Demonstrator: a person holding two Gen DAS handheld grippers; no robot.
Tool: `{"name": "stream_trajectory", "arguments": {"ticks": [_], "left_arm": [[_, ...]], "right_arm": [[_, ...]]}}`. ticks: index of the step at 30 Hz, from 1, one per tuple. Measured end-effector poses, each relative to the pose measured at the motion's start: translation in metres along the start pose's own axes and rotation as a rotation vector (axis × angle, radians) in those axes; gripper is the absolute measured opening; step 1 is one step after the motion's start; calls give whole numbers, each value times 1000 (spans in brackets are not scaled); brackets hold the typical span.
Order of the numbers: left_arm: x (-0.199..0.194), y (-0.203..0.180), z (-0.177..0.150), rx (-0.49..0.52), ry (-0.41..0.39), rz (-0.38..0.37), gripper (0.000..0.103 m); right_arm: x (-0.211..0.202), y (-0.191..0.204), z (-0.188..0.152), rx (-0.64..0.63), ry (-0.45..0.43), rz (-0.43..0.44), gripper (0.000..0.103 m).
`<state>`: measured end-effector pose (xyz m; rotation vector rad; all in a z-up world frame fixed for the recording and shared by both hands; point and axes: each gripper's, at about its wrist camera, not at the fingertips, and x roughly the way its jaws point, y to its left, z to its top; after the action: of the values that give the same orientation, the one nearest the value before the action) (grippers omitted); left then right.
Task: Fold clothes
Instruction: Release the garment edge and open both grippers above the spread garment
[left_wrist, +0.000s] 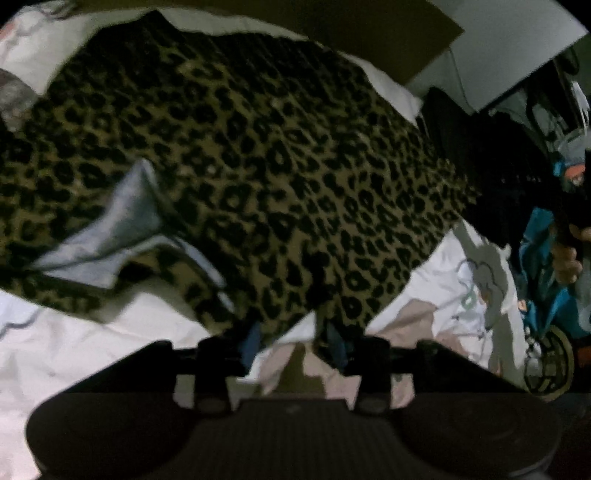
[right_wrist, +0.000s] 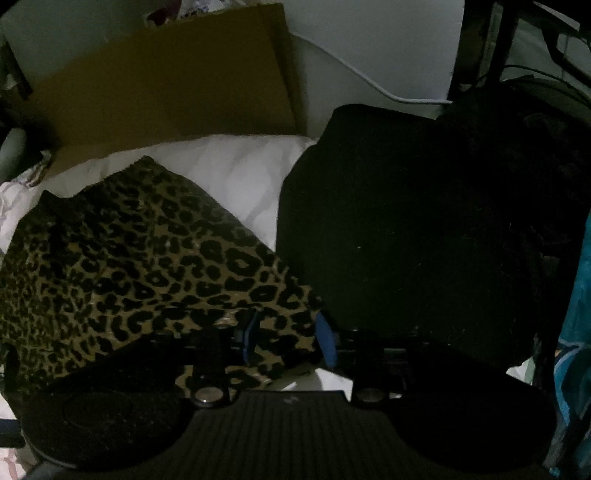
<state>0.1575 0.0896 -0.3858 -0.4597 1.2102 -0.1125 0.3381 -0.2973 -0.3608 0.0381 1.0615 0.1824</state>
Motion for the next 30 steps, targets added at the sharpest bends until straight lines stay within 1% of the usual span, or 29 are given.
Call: {"name": "stream_trajectory", "arguments": {"ticks": [2, 11, 17, 22, 26, 30], "left_arm": [[-12, 8, 1, -8, -22, 22, 48], [-63, 46, 10, -46, -111, 124, 51], [-92, 76, 13, -62, -148, 190, 52], [-111, 98, 10, -84, -170, 233, 54], [-120, 110, 4, -92, -182, 271, 57], [-122, 119, -8, -103, -181, 296, 58]], "right_arm": [[-4, 5, -2, 5, -4, 3, 41], [-18, 43, -12, 0, -5, 75, 41], [-21, 78, -9, -72, 15, 110, 41], [-28, 110, -3, -147, 12, 156, 41], [-34, 135, -2, -202, 19, 197, 41], [-36, 159, -8, -253, 37, 244, 41]]}}
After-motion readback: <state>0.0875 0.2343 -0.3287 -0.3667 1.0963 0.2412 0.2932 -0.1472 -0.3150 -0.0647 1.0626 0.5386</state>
